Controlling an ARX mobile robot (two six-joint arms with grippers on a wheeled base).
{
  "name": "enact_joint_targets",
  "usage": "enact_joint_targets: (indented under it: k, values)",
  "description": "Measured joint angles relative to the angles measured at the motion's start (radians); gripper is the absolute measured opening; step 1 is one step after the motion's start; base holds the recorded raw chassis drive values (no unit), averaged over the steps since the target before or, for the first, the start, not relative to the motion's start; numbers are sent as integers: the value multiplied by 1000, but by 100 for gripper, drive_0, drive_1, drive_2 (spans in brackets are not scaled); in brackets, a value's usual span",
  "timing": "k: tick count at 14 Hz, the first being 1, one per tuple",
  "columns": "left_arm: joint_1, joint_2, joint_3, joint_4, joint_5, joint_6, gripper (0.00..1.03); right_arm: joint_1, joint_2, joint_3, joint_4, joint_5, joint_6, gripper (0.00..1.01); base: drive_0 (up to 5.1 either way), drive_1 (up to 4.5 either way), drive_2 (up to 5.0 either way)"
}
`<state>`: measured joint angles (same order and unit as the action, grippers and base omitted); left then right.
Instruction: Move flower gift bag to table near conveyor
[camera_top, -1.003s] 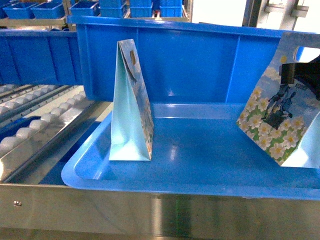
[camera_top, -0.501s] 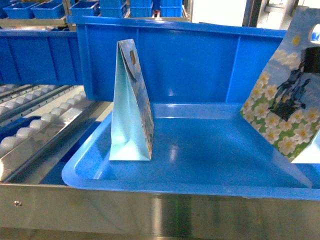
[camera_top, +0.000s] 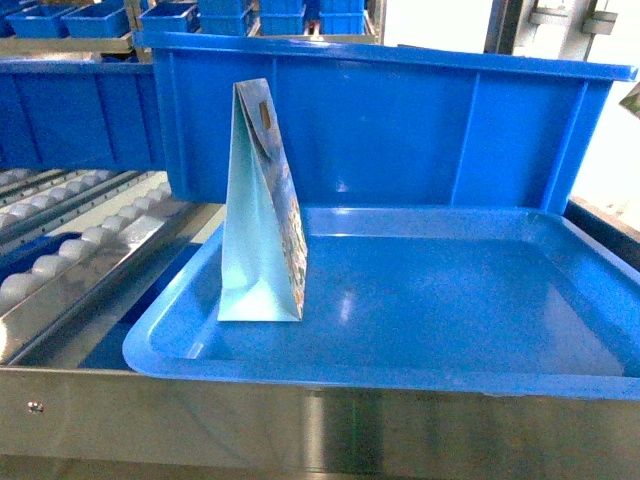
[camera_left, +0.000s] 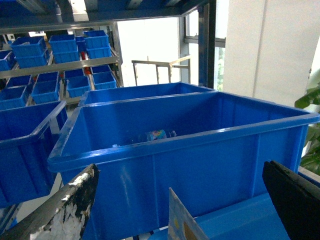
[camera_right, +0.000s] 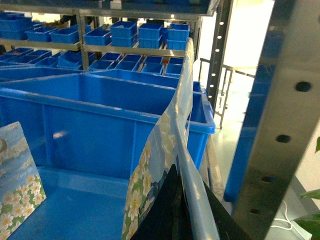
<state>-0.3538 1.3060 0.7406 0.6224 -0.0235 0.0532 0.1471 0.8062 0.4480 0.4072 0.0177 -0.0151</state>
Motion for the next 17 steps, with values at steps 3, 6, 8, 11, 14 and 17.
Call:
enact_joint_targets:
  k: [3,6,8,11,14,17]
  values:
    - [0,0,0,0,0,0,98,-161,-248,-73,-116,-110,38,2,0,0,0]
    - [0,0,0,0,0,0,98,-284,-490,-157,-267,-177,67,2,0,0,0]
    - [0,0,0,0,0,0,98,-281,-585,-196,-317,-171,67,2,0,0,0]
    - [0,0,0,0,0,0,98,-238,-612,-207,-357,-128,56,2,0,0,0]
    - [-17,21,30,-16,-9,-1,98,-238,-612,-208,-358,-126,48,2,0,0,0]
    - [-80,113,93,-55,-34,-5,98,-238,-612,-208,-358,-125,48,2,0,0,0]
